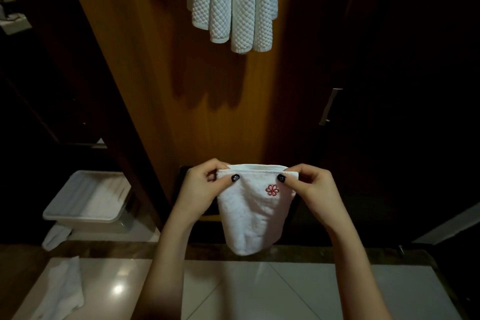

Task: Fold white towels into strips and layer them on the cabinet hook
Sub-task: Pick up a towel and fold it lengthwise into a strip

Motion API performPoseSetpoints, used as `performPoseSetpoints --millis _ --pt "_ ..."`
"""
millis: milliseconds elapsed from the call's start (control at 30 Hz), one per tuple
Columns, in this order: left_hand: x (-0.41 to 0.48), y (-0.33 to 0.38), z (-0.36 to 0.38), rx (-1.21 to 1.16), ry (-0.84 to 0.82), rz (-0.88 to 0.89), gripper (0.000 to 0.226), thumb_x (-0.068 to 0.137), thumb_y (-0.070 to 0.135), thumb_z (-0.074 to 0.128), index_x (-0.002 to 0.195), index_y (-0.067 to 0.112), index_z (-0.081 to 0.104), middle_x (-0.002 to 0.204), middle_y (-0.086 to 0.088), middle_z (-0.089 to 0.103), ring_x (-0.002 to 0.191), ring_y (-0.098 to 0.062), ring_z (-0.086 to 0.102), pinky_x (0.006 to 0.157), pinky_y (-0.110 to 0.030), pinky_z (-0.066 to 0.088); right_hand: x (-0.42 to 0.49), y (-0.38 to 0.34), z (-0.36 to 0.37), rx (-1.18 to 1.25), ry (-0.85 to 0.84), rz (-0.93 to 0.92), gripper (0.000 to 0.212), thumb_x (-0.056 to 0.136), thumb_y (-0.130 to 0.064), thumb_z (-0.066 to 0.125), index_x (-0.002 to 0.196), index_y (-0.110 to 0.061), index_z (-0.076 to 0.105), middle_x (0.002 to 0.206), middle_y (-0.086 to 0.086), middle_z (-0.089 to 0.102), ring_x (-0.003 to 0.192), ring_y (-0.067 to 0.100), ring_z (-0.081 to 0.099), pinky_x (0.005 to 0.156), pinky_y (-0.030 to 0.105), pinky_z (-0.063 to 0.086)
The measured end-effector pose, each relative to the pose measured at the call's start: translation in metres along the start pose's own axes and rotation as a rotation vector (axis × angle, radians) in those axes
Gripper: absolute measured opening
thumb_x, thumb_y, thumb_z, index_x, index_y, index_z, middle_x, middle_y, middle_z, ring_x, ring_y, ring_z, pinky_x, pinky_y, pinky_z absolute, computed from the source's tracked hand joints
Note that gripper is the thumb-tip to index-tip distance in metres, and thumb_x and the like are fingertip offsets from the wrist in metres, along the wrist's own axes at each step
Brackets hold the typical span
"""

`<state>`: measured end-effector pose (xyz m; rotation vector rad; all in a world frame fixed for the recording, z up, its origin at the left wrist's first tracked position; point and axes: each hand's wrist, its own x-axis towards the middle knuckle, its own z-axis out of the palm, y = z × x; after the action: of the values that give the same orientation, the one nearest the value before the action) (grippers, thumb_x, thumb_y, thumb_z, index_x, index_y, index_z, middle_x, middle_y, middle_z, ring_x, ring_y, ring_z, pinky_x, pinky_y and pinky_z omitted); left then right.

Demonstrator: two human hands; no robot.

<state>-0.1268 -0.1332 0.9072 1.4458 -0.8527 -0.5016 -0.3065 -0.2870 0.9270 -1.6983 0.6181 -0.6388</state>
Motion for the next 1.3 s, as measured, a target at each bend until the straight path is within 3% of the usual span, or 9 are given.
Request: performPoseSetpoints --millis 133,333,533,700,833,1000,1133,1233,1300 --pt "0.002 0.007 0.002 -0.075 -0.043 -0.026 0.011 0.078 0.015 0.072 0.071 0.022 0.067 0.08 0.0 0.065 0.074 -0.011 0.059 0.063 -0.02 0.047 0.003 -0.001 -0.003 0.041 0.042 0.011 0.01 0.085 -0.01 0.073 0.078 -0.018 0.076 0.083 -0.001 0.074 0.082 0.013 0.072 0.068 0.02 0.056" --pt "0.007 0.008 0.003 -0.044 0.047 -0.019 0.018 0.081 -0.005 0.071 0.075 0.01 0.062 0.066 0.012 0.065 0.064 0.0 0.059 0.058 -0.013 0.046 0.01 0.001 0.004 0.034 0.107 0.002 0.007 0.083 -0.01 0.075 0.077 -0.011 0.071 0.081 0.002 0.072 0.083 0.017 0.071 0.073 0.031 0.059" --pt "0.006 0.008 -0.009 -0.046 0.133 -0.006 0.024 0.082 -0.008 0.069 0.078 0.012 0.056 0.066 0.014 0.061 0.064 0.003 0.055 0.058 -0.01 0.044 0.016 -0.001 0.021 0.049 0.139 -0.058 0.012 0.084 -0.009 0.074 0.077 -0.01 0.065 0.076 -0.003 0.069 0.076 0.008 0.068 0.067 0.026 0.057" --pt "0.004 0.01 -0.024 0.083 0.219 -0.008 0.026 0.08 -0.002 0.074 0.076 0.018 0.059 0.065 0.017 0.061 0.063 0.003 0.055 0.058 -0.01 0.043 0.023 -0.006 0.033 0.063 0.083 -0.106 0.011 0.084 -0.004 0.073 0.08 -0.008 0.063 0.082 0.007 0.067 0.083 0.025 0.067 0.072 0.038 0.056" --pt "0.002 0.009 -0.034 0.307 0.274 0.005 0.029 0.081 0.006 0.075 0.075 0.029 0.057 0.073 0.005 0.057 0.062 0.0 0.05 0.057 -0.013 0.04 0.026 -0.011 0.041 0.098 0.023 -0.153 0.027 0.085 0.004 0.068 0.098 -0.019 0.064 0.081 -0.011 0.065 0.08 0.006 0.063 0.072 0.026 0.054" --pt "-0.001 0.018 -0.041 0.657 0.334 0.05 0.02 0.084 0.015 0.072 0.1 0.025 0.064 0.099 0.011 0.056 0.08 -0.001 0.053 0.068 -0.016 0.041 0.03 -0.011 0.039 0.024 0.027 -0.153 0.028 0.085 -0.004 0.072 0.098 -0.028 0.068 0.091 -0.008 0.07 0.093 0.011 0.066 0.082 0.028 0.053" --pt "0.002 0.034 -0.022 0.631 0.148 0.107 0.032 0.087 0.015 0.069 0.117 0.026 0.065 0.11 0.02 0.05 0.074 -0.003 0.055 0.068 -0.013 0.045 0.027 -0.013 0.039 0.002 -0.017 -0.14 0.027 0.084 -0.008 0.074 0.096 -0.03 0.064 0.083 -0.009 0.071 0.082 0.004 0.069 0.066 0.015 0.052" --pt "0.006 0.035 0.001 0.617 -0.104 -0.02 0.042 0.091 0.02 0.065 0.131 0.027 0.057 0.123 0.013 0.053 0.073 -0.005 0.061 0.064 -0.014 0.05 0.024 -0.015 0.039 -0.025 -0.059 -0.154 0.023 0.083 -0.009 0.075 0.093 -0.027 0.065 0.084 -0.012 0.071 0.084 0.003 0.068 0.067 0.015 0.052" --pt "0.006 0.031 0.01 0.607 -0.17 -0.063 0.034 0.092 0.017 0.061 0.125 0.025 0.063 0.115 0.008 0.06 0.076 -0.007 0.063 0.063 -0.02 0.055 0.022 -0.015 0.036 -0.05 -0.081 -0.168 0.023 0.082 -0.005 0.075 0.091 -0.025 0.066 0.086 -0.012 0.07 0.085 0.003 0.067 0.071 0.017 0.053"
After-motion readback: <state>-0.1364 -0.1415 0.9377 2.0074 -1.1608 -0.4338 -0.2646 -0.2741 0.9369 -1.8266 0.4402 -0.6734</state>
